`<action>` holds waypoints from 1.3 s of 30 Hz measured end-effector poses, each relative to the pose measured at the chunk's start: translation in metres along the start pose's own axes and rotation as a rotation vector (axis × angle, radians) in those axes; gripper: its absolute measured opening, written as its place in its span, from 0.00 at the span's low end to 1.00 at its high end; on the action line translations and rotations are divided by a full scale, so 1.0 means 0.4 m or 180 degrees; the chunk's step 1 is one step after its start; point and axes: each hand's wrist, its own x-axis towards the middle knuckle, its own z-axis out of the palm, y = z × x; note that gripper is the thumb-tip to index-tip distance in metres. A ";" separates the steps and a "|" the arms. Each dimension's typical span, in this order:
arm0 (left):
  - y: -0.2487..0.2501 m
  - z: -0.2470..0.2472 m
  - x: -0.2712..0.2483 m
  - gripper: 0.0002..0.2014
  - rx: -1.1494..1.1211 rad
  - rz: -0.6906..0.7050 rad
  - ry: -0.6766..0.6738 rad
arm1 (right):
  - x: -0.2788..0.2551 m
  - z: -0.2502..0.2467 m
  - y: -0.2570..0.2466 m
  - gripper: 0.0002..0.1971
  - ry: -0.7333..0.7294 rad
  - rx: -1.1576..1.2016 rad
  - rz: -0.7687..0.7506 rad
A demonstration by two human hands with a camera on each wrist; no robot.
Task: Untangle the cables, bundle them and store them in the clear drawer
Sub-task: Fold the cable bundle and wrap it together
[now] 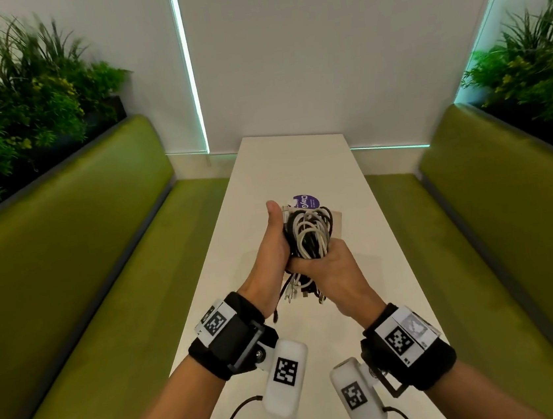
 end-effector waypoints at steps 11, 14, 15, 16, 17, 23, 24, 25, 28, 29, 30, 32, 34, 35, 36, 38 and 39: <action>-0.084 -0.154 -0.032 0.06 0.1842 -0.0205 -0.0542 | 0.039 -0.107 -0.076 0.07 -0.0120 -0.0449 -0.0140; -0.065 -0.173 -0.021 0.05 0.1803 0.0240 0.0000 | 0.039 -0.123 -0.072 0.08 -0.0616 -0.1220 -0.0004; -0.058 -0.173 -0.017 0.04 0.1669 0.0341 0.0146 | 0.035 -0.118 -0.067 0.09 -0.0730 -0.1302 0.0052; -0.054 -0.169 -0.014 0.05 0.1442 0.0395 0.0272 | 0.030 -0.109 -0.059 0.10 -0.0783 -0.1314 0.0083; -0.054 -0.164 -0.010 0.08 0.1160 0.0414 0.0416 | 0.024 -0.099 -0.051 0.10 -0.0795 -0.1285 0.0076; -0.082 -0.100 -0.014 0.11 -0.0635 0.0083 0.0421 | 0.006 -0.034 -0.017 0.06 -0.0505 -0.0828 0.0032; -0.082 -0.096 -0.018 0.15 -0.1183 -0.0001 0.0312 | 0.002 -0.025 -0.017 0.05 -0.0439 -0.0810 0.0045; -0.079 -0.092 -0.021 0.20 -0.1605 -0.0014 0.0160 | 0.001 -0.017 -0.017 0.05 -0.0377 -0.0809 0.0051; -0.082 -0.071 -0.022 0.29 -0.1158 0.0144 0.0119 | 0.003 0.008 -0.004 0.06 -0.0307 -0.1174 0.0028; -0.089 -0.064 -0.014 0.36 -0.0677 0.0158 0.0289 | 0.002 0.015 -0.001 0.08 -0.0356 -0.1388 0.0008; -0.096 -0.056 -0.007 0.41 -0.0414 0.0163 0.0414 | 0.003 0.021 0.004 0.11 -0.0444 -0.1627 -0.0038; -0.108 -0.049 0.010 0.48 -0.0423 0.0133 0.0676 | 0.000 0.021 -0.003 0.18 -0.0704 -0.2045 -0.0313; -0.112 -0.053 0.019 0.43 -0.0683 0.0179 0.0942 | -0.004 0.018 -0.020 0.24 -0.1116 -0.2050 -0.0527; -0.112 -0.055 0.024 0.37 -0.0766 0.0218 0.1031 | -0.006 0.017 -0.028 0.26 -0.1349 -0.1841 -0.0554; -0.113 -0.059 0.029 0.30 -0.0779 0.0255 0.1102 | -0.008 0.018 -0.034 0.28 -0.1542 -0.1628 -0.0533; -0.116 -0.072 0.039 0.23 -0.0720 0.0306 0.1145 | 0.002 0.020 -0.036 0.29 -0.1777 -0.1395 -0.0310; -0.119 -0.083 0.043 0.22 -0.0679 0.0329 0.1145 | 0.012 0.016 -0.039 0.29 -0.1886 -0.1374 -0.0179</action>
